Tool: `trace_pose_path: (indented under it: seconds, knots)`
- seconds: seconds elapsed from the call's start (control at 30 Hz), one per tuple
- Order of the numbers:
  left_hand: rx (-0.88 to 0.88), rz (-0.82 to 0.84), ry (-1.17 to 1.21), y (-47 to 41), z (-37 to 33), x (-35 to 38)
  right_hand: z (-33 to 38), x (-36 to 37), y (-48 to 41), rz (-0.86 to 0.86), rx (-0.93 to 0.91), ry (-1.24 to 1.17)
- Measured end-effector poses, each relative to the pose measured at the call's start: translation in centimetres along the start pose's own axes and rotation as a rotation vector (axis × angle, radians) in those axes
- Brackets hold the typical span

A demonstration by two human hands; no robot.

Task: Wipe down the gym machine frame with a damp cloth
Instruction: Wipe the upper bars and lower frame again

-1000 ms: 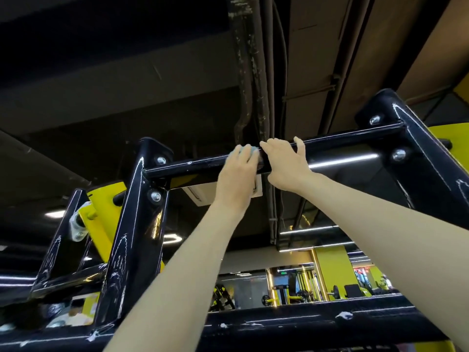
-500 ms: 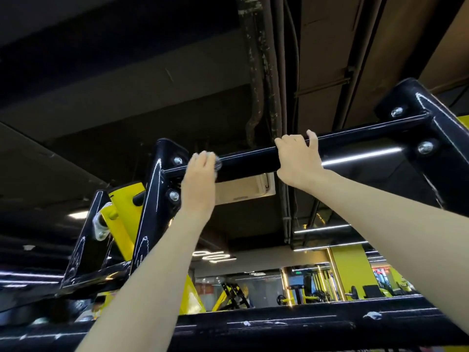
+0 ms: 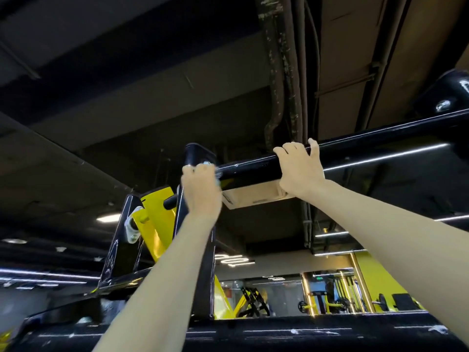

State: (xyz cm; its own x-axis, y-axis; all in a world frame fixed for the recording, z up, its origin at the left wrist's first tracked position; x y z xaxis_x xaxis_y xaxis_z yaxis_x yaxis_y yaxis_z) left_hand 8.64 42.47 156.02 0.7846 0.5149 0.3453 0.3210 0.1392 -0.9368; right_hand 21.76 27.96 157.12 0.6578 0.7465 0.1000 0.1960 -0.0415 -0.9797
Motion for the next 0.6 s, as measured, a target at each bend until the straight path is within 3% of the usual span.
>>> trace_pose_path:
  seconds: [0.13, 0.2, 0.3, 0.37, 0.47, 0.53, 0.6]
  knots:
    - [0.286, 0.108, 0.222, 0.2, -5.2, 0.6, 0.5, 0.0, 0.0, -0.023, 0.026, 0.007]
    - [0.192, 0.078, 0.178, -0.5, -1.8, 0.3, 0.5, -0.1, -0.2, -0.011, 0.031, 0.001]
    - [0.006, 0.091, -0.101, -1.9, 0.4, 0.1, 0.2, -0.2, -0.2, -0.013, 0.035, -0.001]
    - [0.167, 0.122, -0.076, -2.0, -4.1, 0.2, 0.2, -0.1, 0.0, -0.011, 0.032, -0.003]
    - [0.378, 0.161, 0.189, 0.1, -8.3, 0.7, 0.1, -0.4, -0.1, -0.031, 0.049, 0.004]
    - [0.322, 0.108, 0.253, 0.0, -5.8, 0.2, 0.2, -0.4, -0.2, -0.042, 0.042, 0.001]
    - [0.157, 0.056, 0.137, -0.5, -1.7, 0.0, 0.1, -0.3, -0.1, -0.029, 0.031, -0.008]
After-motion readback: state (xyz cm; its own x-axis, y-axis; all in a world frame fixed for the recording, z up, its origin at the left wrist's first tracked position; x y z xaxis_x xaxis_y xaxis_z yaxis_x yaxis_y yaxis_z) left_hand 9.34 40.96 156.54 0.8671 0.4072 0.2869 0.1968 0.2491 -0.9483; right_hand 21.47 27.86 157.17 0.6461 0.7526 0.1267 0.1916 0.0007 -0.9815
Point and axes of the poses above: each hand's wrist, its own y-axis away from the middle knuckle, its own x-axis out of the palm, z = x × y, the point moved 8 cm from there along -y, towards the middle knuckle, and after that the axes turned 7 degrees about -z, right-handed, at the moved point
